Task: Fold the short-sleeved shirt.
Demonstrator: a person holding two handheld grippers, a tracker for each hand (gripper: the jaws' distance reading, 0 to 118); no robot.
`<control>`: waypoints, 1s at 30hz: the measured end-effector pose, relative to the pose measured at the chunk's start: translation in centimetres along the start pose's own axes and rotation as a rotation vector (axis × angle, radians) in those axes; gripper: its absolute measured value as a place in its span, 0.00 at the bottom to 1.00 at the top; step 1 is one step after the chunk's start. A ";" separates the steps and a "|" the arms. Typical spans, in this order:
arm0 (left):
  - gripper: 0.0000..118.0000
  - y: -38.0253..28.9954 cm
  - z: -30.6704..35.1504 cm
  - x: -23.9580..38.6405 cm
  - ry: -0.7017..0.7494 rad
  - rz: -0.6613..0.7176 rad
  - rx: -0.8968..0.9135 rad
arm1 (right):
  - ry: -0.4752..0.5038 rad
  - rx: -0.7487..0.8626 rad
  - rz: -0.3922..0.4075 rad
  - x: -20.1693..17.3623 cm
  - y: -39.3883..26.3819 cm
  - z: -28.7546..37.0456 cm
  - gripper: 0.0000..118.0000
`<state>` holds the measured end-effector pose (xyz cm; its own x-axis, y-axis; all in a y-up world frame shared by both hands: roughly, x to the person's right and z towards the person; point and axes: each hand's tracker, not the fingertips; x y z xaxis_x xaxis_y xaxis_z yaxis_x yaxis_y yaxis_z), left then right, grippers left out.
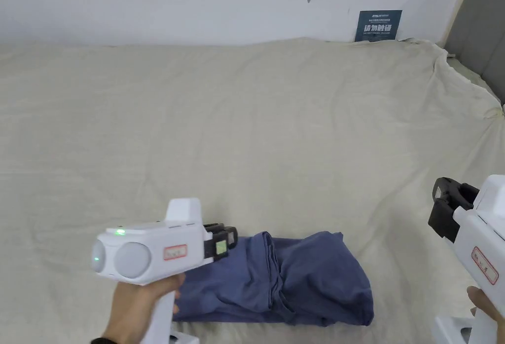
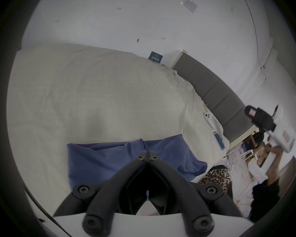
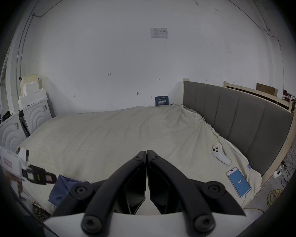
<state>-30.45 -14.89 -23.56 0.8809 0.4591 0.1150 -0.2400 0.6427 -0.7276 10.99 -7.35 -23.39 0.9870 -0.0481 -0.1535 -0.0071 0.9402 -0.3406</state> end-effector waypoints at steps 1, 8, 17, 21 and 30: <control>0.00 0.3 0.7 -1.0 -0.005 0.017 0.000 | 0.003 0.000 0.000 -0.1 0.0 -0.1 0.00; 0.39 0.0 2.0 -8.8 -0.038 0.205 -0.091 | 0.022 -0.010 0.012 -1.0 -0.1 -0.5 0.00; 0.77 -3.5 -1.8 -15.6 -0.042 0.355 -0.205 | 0.018 -0.036 0.032 -1.6 -0.3 -0.9 0.00; 0.77 -3.9 -3.6 -17.6 -0.055 0.355 -0.239 | 0.013 -0.046 0.039 -1.8 -0.4 -0.9 0.00; 0.63 -4.5 -4.6 -11.9 -0.125 0.373 -0.225 | 0.006 -0.067 0.042 -1.9 -0.7 -1.2 0.00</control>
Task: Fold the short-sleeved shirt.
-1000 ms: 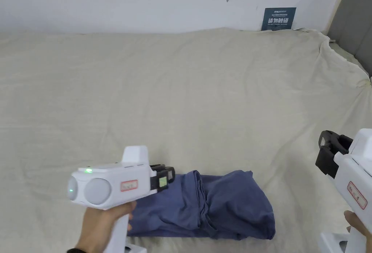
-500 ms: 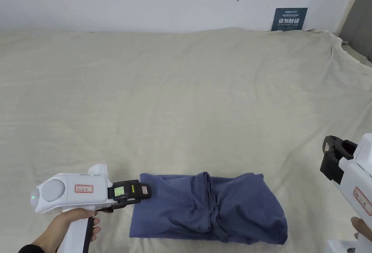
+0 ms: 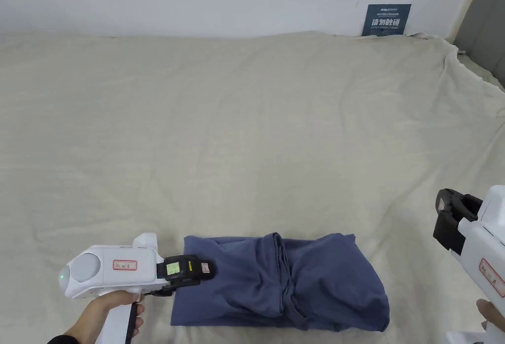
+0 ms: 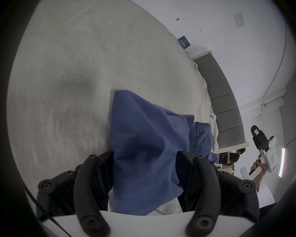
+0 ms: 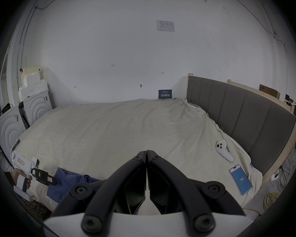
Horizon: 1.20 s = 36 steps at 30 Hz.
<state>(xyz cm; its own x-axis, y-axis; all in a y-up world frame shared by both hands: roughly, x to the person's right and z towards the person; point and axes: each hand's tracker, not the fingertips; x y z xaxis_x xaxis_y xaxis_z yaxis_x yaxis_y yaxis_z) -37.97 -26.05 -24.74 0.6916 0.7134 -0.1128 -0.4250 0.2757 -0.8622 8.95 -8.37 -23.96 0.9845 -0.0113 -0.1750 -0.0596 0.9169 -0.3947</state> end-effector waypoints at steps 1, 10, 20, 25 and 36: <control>0.60 -0.2 -0.2 0.3 0.003 -0.014 0.001 | 0.000 -0.001 0.002 -0.1 0.0 0.0 0.00; 0.10 -1.5 0.6 3.6 0.113 -0.069 0.021 | -0.001 0.006 0.000 0.2 0.2 0.1 0.00; 0.08 1.4 7.2 -1.0 0.172 -0.089 0.096 | 0.011 0.021 -0.004 0.3 0.6 0.3 0.00; 0.08 1.8 12.2 -2.7 0.280 -0.054 0.141 | 0.031 0.028 -0.004 0.1 0.7 0.3 0.00; 0.08 2.1 11.9 8.0 0.377 -0.163 0.088 | 0.063 0.034 -0.015 -0.1 0.4 0.1 0.00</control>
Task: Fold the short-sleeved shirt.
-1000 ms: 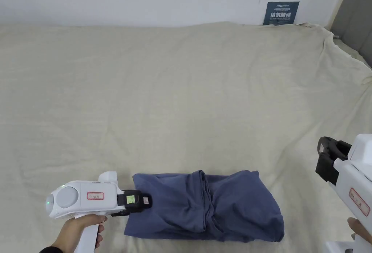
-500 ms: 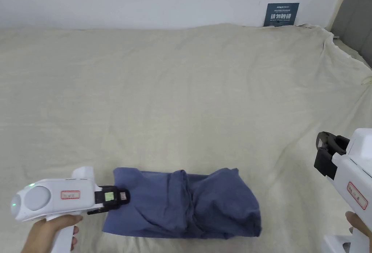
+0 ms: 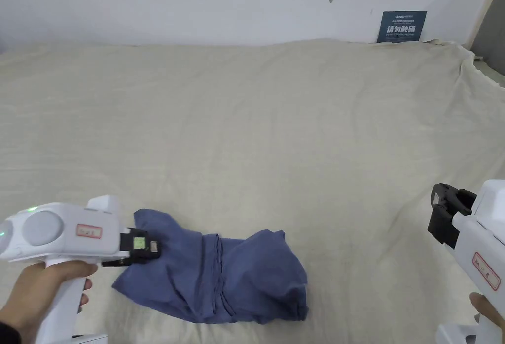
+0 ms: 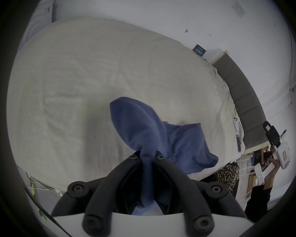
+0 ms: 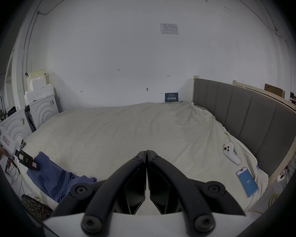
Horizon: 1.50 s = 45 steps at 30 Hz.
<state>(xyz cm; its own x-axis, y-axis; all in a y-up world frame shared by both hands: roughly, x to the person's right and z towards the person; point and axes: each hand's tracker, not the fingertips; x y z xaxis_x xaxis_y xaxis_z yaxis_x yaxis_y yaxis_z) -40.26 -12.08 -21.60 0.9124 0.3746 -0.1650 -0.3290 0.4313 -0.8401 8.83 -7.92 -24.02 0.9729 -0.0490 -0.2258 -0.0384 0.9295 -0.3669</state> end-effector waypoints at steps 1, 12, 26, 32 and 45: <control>0.08 0.1 -0.3 1.4 -0.001 -0.038 -0.010 | 0.001 0.000 -0.001 0.1 0.0 0.0 0.00; 0.08 0.2 -10.8 12.9 -0.033 -0.275 -0.229 | -0.010 0.007 -0.028 1.1 -0.4 0.9 0.00; 0.28 -2.6 -18.1 16.1 0.058 -0.216 -0.228 | -0.025 -0.014 -0.036 2.0 -1.2 1.1 0.00; 0.81 -1.1 -12.9 16.2 -0.129 -0.108 -0.133 | -0.027 -0.011 -0.033 1.9 -0.8 1.1 0.00; 0.45 -1.4 -6.4 10.5 0.070 -0.207 0.334 | -0.016 -0.005 -0.019 1.2 -0.4 1.1 0.00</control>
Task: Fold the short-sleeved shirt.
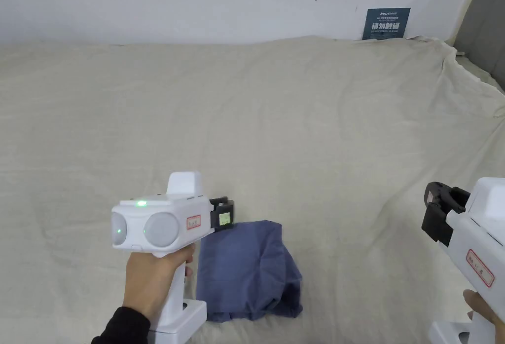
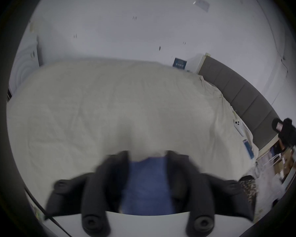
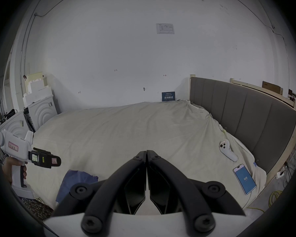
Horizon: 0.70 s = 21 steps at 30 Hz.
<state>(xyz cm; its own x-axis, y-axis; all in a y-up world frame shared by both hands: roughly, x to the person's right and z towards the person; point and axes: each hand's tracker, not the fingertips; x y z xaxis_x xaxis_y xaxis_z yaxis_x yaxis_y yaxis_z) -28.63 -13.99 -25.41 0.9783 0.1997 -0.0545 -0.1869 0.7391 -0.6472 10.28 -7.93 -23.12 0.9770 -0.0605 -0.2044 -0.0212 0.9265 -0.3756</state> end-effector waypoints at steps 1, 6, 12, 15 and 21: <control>0.21 -0.8 0.0 -0.3 -0.004 -0.031 0.039 | 0.000 -0.001 0.001 0.3 -0.2 -0.2 0.00; 0.00 -3.7 -0.7 -0.3 0.018 -0.105 0.076 | -0.007 -0.003 0.002 0.5 -0.3 -0.2 0.00; 0.00 -7.0 -3.1 1.8 -0.015 -0.147 0.022 | -0.011 -0.006 -0.001 0.5 -0.3 -0.2 0.00; 0.00 -8.5 -4.6 3.4 -0.047 -0.149 -0.008 | -0.010 -0.009 -0.001 0.5 -0.4 -0.1 0.00; 0.00 -11.0 -7.9 6.2 -0.089 -0.116 -0.063 | -0.026 -0.018 -0.003 1.7 -0.8 0.0 0.00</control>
<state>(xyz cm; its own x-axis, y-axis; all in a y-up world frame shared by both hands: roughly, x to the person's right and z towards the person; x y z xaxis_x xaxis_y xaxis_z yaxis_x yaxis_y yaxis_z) -19.85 -25.98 -24.65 0.9807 0.1737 0.0895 -0.0642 0.7190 -0.6920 11.91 -8.77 -23.15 0.9822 -0.0533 -0.1803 -0.0221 0.9197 -0.3921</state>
